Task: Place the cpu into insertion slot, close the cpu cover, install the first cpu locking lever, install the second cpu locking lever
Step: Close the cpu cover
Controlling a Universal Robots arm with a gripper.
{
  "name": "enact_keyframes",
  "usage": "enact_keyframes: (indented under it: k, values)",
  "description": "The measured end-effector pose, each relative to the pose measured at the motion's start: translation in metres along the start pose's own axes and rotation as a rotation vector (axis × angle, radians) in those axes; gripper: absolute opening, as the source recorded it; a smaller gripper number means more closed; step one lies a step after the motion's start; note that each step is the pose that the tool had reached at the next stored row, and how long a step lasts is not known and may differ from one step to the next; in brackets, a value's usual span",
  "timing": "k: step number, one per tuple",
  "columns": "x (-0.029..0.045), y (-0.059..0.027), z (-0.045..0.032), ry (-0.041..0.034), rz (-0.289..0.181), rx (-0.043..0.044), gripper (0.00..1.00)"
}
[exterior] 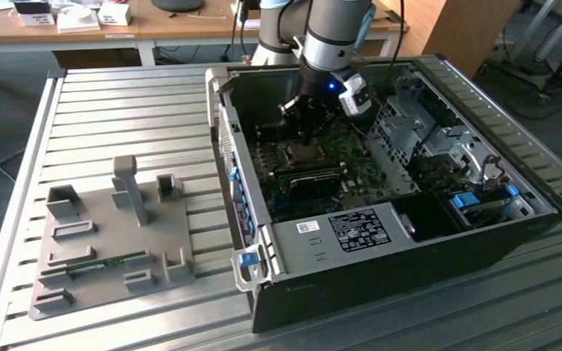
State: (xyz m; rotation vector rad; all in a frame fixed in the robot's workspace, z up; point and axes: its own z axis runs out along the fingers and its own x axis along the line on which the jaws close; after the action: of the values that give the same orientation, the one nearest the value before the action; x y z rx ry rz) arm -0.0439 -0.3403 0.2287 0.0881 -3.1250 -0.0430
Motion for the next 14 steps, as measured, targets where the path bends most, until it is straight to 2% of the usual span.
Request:
enact_keyframes:
  k: [14]
  values:
    - [0.0,0.0,0.0013,-0.0002,0.0,-0.0003,0.11]
